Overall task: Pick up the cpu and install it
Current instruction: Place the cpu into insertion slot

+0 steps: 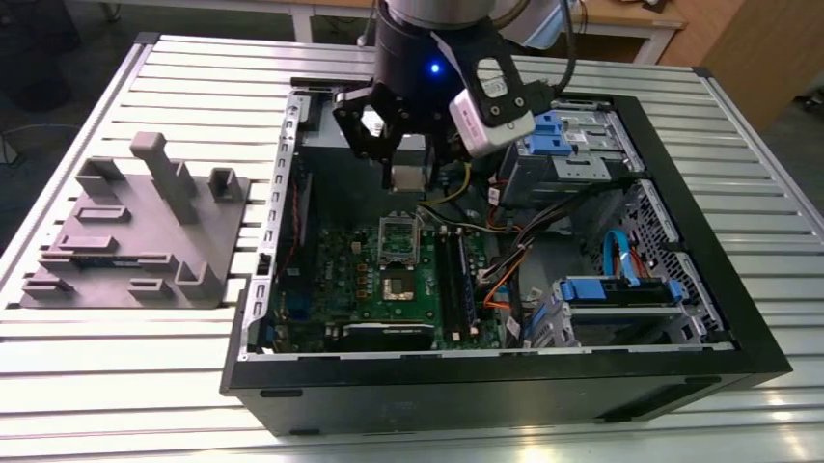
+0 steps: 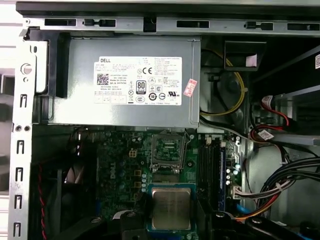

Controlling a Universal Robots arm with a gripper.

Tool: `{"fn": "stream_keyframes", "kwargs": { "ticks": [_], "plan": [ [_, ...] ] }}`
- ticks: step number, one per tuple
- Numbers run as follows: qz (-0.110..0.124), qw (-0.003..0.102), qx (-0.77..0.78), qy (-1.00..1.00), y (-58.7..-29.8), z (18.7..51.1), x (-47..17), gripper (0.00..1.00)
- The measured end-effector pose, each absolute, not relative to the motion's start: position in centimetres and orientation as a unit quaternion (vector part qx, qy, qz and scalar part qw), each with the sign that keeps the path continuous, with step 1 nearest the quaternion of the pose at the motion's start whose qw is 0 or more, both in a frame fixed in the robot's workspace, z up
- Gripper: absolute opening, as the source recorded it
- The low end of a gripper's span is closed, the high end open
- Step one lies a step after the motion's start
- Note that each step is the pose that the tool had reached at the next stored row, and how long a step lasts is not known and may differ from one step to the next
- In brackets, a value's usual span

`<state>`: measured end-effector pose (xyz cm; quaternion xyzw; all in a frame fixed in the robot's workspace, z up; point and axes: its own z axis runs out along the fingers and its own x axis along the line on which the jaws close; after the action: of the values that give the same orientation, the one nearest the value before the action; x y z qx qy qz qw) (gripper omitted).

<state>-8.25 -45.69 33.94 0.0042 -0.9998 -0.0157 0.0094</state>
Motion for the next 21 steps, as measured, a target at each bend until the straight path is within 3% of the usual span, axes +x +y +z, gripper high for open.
{"fn": "stream_keyframes", "kwargs": {
  "ticks": [21],
  "plan": [
    [-0.016, 0.010, 0.005, -1.000, -45.7, 31.8, -8.3, 0.47]
  ]
}}
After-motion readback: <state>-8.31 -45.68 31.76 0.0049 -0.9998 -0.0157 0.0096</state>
